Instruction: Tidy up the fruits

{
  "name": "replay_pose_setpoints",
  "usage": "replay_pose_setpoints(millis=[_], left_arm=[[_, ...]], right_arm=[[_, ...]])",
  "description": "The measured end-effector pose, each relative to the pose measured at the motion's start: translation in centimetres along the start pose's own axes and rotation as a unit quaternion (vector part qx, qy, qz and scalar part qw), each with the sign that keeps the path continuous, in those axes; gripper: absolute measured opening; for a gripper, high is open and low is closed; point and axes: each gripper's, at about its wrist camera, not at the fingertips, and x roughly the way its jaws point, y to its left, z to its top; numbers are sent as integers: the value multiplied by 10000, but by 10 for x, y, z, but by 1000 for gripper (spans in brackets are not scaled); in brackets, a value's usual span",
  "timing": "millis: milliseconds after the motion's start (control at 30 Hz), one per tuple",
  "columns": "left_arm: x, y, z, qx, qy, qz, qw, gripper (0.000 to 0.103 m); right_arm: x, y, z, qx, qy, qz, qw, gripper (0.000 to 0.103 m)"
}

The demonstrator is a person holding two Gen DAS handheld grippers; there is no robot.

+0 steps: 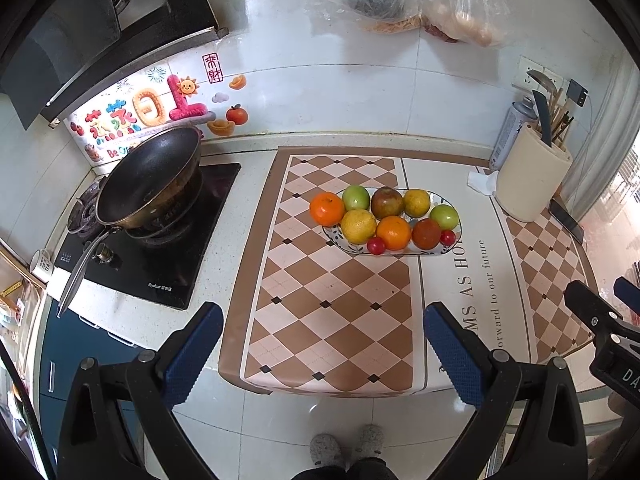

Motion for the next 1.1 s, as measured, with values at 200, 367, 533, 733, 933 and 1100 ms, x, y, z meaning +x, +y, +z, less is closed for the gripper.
replay_pose_setpoints(millis=[200, 367, 533, 733, 933, 1100], left_arm=[[-8, -4, -5, -40, -53, -17, 10000, 103], [-10, -6, -3, -37, -75, -34, 10000, 103], [-12, -7, -3, -39, -80, -26, 10000, 103], [-14, -7, -4, -47, -98, -22, 9999, 103], [-16, -7, -4, -44, -129, -9, 9999, 103], [-17, -7, -4, -46, -130, -7, 9999, 103]], right_arm=[[-3, 0, 0, -6, -16, -8, 10000, 101], [-5, -1, 0, -8, -36, -21, 10000, 101], [-7, -1, 0, 1, -39, -23, 10000, 101], [-10, -2, 0, 13, -40, -8, 10000, 101], [-10, -2, -1, 25, -47, -10, 10000, 101], [-12, -1, -1, 19, -64, -22, 10000, 101]])
